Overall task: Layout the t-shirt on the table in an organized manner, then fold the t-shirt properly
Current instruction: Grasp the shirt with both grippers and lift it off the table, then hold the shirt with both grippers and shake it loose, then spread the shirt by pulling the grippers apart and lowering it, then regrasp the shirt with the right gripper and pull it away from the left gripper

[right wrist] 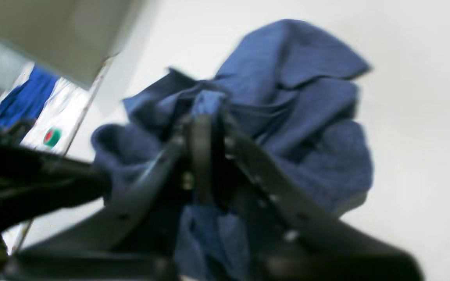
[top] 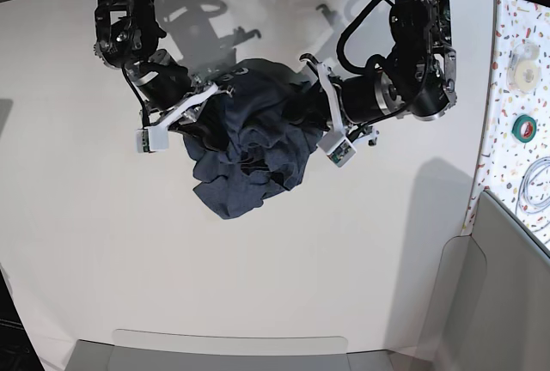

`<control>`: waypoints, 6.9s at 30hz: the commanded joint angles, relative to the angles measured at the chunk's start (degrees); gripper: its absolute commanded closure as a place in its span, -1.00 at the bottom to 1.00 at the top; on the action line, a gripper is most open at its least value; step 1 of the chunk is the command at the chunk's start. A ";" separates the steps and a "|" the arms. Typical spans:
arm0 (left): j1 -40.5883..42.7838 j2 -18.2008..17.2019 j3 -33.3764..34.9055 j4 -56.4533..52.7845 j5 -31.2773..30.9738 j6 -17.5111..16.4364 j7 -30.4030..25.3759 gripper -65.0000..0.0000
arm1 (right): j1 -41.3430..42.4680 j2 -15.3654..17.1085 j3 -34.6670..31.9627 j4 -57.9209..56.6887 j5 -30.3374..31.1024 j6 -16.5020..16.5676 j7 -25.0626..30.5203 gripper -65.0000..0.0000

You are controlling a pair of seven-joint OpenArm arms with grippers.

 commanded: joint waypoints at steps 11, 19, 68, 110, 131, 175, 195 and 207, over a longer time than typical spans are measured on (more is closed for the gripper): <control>8.10 -4.86 1.94 5.67 -11.70 -5.21 -0.98 1.00 | -9.47 9.90 0.60 6.67 0.32 3.45 0.94 1.00; 8.01 -15.06 17.85 5.59 -14.07 -4.95 -1.51 0.96 | -16.32 17.99 0.96 6.58 0.32 3.45 0.94 1.00; -0.78 -5.39 18.90 4.79 2.72 26.35 -4.59 -0.01 | 0.64 9.55 0.34 4.73 6.21 3.36 -8.29 0.44; 14.34 -5.39 1.06 5.50 23.99 37.60 -23.67 0.92 | -1.91 3.48 0.60 3.94 -10.58 3.45 -7.94 0.44; 7.58 0.50 20.22 5.50 23.90 34.96 -21.47 -0.10 | -3.40 2.52 0.60 3.94 -11.19 3.45 -7.94 0.44; 14.70 0.15 -22.94 4.88 20.65 34.61 -16.11 0.14 | -1.64 -0.91 5.79 -0.98 -11.11 3.18 -2.66 0.44; 15.84 -4.42 -23.21 4.79 7.82 34.61 -14.35 0.14 | 12.86 -1.44 -23.22 -5.03 -11.19 3.09 -3.37 0.29; 16.54 -4.42 -23.12 4.79 7.73 34.61 -14.00 0.14 | 16.03 -0.74 -27.88 -11.27 -11.28 3.36 -5.39 -0.25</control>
